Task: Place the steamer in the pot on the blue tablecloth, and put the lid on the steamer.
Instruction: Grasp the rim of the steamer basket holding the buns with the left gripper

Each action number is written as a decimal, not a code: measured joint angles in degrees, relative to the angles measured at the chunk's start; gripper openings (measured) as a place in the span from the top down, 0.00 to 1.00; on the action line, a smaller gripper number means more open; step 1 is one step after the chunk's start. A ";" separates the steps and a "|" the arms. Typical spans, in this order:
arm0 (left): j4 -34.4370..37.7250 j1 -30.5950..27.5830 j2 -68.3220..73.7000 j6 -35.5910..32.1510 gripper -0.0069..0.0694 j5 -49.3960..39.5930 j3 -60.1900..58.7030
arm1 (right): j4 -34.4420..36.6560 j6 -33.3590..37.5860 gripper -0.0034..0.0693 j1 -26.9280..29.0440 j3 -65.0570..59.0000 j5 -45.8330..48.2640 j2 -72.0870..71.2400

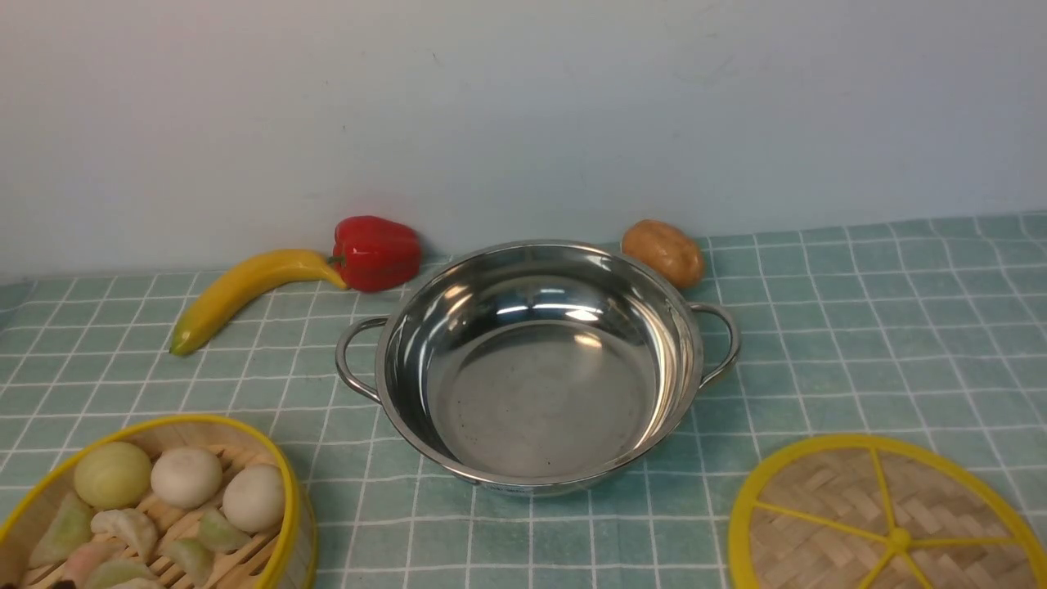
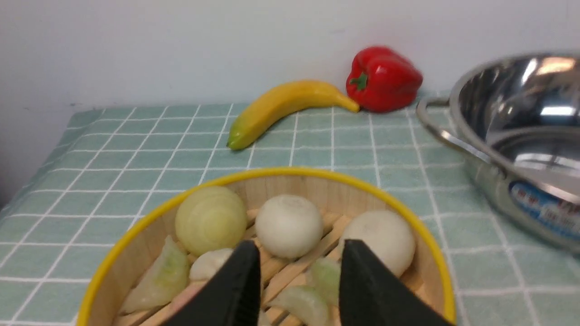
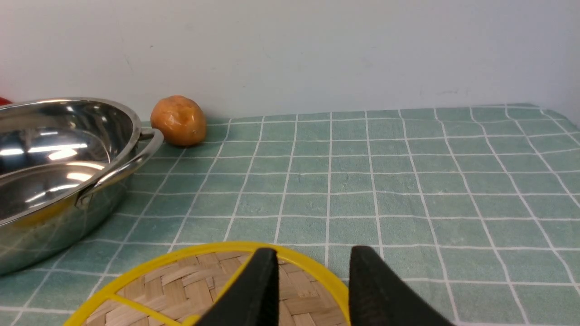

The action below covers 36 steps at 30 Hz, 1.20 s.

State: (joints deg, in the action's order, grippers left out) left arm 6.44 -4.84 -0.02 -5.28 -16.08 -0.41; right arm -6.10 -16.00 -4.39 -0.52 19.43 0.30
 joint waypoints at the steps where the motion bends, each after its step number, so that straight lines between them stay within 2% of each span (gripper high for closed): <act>1: 1.97 0.00 0.00 0.39 0.59 1.32 0.00 | 0.00 0.00 0.62 0.00 0.00 0.00 0.00; 12: 17.41 0.00 0.00 2.80 0.59 14.72 0.00 | -0.08 0.00 0.62 0.00 0.00 0.00 0.00; 16: 19.72 0.00 0.00 4.14 0.59 15.50 0.18 | -0.03 0.00 0.62 0.00 0.00 0.00 0.00; 20: 20.01 0.00 0.02 4.34 0.59 11.48 4.28 | -0.03 0.00 0.62 0.00 0.00 0.00 0.00; 23: 19.55 0.00 2.56 3.65 0.59 1.55 12.45 | -0.03 0.00 0.62 0.00 0.00 0.00 0.00; 30: 11.32 0.00 23.44 -8.18 0.59 -41.40 34.43 | -0.03 0.00 0.62 0.00 0.00 0.00 0.00; 33: 7.95 0.00 32.68 -16.52 0.59 -50.50 37.48 | -0.03 0.00 0.62 0.00 0.00 0.00 0.00; 36: 6.61 0.00 41.27 -23.46 0.59 -52.87 38.44 | -0.03 0.00 0.62 0.00 0.00 0.00 0.00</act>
State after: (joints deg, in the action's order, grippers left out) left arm 13.05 -4.84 41.24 -28.74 -68.96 38.03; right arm -6.13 -16.00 -4.39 -0.52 19.43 0.30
